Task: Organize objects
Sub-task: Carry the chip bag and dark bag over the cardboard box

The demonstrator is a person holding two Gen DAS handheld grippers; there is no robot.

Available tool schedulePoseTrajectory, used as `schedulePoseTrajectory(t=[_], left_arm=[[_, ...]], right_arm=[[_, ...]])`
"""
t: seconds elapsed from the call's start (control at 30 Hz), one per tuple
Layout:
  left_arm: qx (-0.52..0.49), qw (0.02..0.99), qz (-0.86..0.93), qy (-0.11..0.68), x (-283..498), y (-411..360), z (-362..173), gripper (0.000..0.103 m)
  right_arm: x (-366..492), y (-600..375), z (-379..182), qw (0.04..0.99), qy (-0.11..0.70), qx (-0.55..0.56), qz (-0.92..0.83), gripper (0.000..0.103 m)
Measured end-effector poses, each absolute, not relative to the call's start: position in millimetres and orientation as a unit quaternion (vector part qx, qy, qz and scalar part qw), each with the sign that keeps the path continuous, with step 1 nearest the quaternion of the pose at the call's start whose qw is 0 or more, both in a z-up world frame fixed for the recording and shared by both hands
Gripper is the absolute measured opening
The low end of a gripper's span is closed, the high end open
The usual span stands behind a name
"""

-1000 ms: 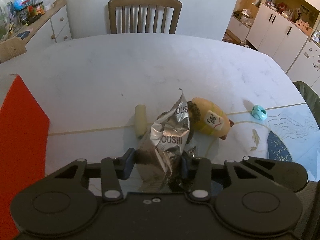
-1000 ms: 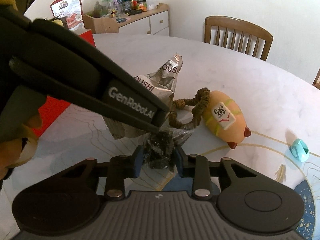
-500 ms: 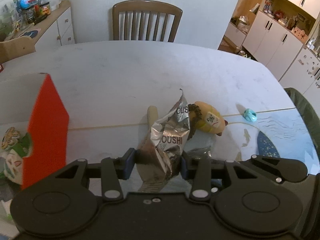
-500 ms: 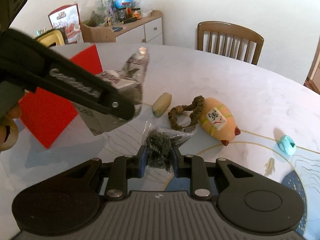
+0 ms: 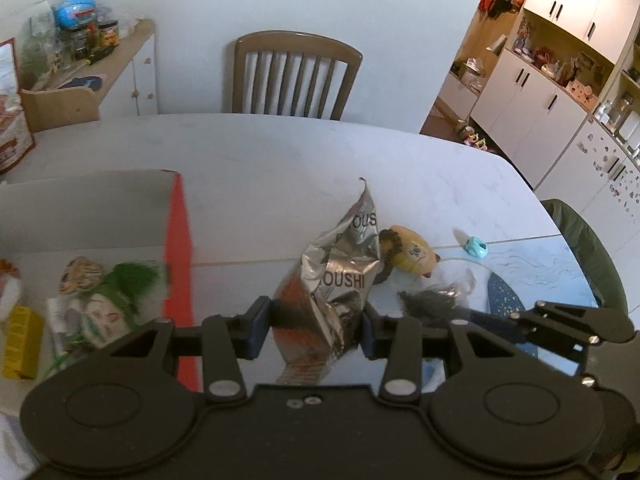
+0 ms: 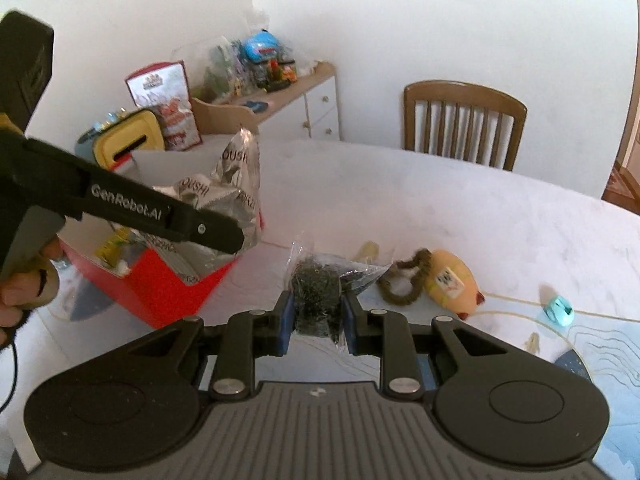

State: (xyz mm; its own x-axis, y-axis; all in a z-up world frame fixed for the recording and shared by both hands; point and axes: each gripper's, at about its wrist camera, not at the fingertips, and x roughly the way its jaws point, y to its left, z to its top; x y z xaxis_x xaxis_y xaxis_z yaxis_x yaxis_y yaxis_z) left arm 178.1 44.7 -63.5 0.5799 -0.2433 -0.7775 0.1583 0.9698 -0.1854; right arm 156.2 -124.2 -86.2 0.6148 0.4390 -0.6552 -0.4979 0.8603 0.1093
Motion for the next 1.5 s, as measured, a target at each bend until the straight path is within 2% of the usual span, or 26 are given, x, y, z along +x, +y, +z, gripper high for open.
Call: schedulePoseTrajectory(t=[0.63, 1.07, 1.5], left_arm=[[-0.057, 0.906, -0.029, 0.419, 158, 174, -31, 0.042], [-0.063, 0.898, 0.019, 0.435, 173, 243, -50, 0.042], [-0.041, 0.89, 0.029, 0.453, 214, 253, -76, 0.042]], right_arm=[[147, -18, -37, 0.891, 0.313, -0.061, 0.322, 0.025], [162, 58, -54, 0.878, 0.332, -0.096, 0.332, 0.025], [184, 106, -83, 0.866, 0.352, -0.142, 0.325, 0.025]])
